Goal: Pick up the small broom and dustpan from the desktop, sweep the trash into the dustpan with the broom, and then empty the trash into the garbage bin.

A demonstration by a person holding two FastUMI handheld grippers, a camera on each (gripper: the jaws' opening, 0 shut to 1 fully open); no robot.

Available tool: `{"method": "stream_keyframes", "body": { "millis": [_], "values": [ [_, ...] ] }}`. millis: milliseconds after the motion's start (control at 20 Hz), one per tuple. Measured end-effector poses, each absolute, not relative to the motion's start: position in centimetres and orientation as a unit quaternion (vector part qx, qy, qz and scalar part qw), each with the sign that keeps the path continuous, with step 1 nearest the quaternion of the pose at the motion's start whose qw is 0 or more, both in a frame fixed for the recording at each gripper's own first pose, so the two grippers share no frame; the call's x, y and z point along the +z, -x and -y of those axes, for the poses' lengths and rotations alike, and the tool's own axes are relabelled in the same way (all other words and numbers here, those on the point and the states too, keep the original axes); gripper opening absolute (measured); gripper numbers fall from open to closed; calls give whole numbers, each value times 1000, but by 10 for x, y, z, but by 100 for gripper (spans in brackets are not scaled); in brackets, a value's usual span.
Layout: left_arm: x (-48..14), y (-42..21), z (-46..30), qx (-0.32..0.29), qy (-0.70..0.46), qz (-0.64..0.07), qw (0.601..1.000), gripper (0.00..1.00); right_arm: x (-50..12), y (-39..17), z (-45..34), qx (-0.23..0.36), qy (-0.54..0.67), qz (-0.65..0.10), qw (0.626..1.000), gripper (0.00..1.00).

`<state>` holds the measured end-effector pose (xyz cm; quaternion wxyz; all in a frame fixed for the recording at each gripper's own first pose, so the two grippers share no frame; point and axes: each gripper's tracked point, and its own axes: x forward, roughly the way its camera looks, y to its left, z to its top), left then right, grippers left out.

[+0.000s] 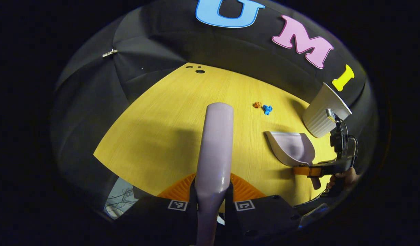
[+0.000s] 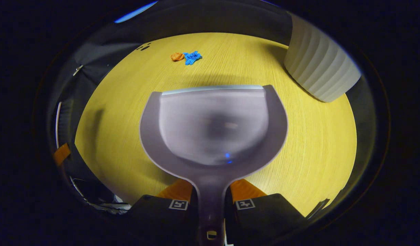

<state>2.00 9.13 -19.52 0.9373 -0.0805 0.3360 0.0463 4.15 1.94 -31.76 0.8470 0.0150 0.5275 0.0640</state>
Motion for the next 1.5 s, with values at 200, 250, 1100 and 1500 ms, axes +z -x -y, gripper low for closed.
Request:
{"method": "stream_keyframes", "body": {
  "millis": [200,250,1100,1500],
  "values": [
    [-181,-56,-96,35,62,-334,940,35,-312,-40,-9,76,-10,-514,855,35],
    [-179,-69,-95,29,52,-333,941,35,-308,-37,-2,75,-6,-509,858,35],
    [-205,-325,-36,-88,-189,-388,898,35,-294,-15,63,119,47,-493,860,35],
    [-225,-383,1,-208,-348,-401,821,36,-311,-15,60,147,59,-510,846,35]
  ]
}}
